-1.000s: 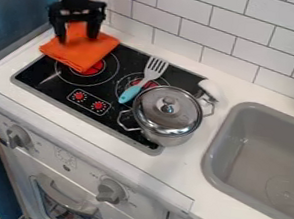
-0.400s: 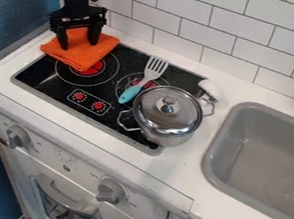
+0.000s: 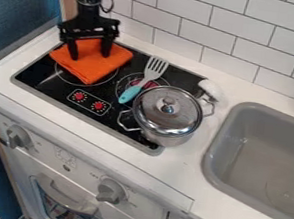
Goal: Move the orange cloth to the bottom corner of the burners
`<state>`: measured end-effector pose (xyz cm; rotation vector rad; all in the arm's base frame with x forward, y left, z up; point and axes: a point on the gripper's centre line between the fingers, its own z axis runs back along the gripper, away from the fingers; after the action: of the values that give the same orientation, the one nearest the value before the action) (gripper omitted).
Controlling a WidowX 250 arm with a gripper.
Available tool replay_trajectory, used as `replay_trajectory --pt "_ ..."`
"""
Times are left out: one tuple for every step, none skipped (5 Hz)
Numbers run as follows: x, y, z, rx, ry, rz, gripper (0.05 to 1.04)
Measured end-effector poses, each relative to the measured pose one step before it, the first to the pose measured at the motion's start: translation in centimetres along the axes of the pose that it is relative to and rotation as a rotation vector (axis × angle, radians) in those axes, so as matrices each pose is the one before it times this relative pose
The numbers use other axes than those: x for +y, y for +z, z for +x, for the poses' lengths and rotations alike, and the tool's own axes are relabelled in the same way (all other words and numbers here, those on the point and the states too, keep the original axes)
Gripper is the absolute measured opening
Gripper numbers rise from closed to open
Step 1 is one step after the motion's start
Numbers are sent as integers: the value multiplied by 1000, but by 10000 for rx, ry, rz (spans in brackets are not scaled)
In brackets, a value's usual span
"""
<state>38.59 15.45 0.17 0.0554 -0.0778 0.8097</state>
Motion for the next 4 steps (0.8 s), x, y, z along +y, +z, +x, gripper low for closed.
replay_trajectory --pt "-780 167 -1903 82 -696 -72 998" --pt "-304 52 -2116 185 -763 -31 998" --pt "443 138 -1518 234 -202 72 999" --pt "769 13 -1691 314 -108 244 999"
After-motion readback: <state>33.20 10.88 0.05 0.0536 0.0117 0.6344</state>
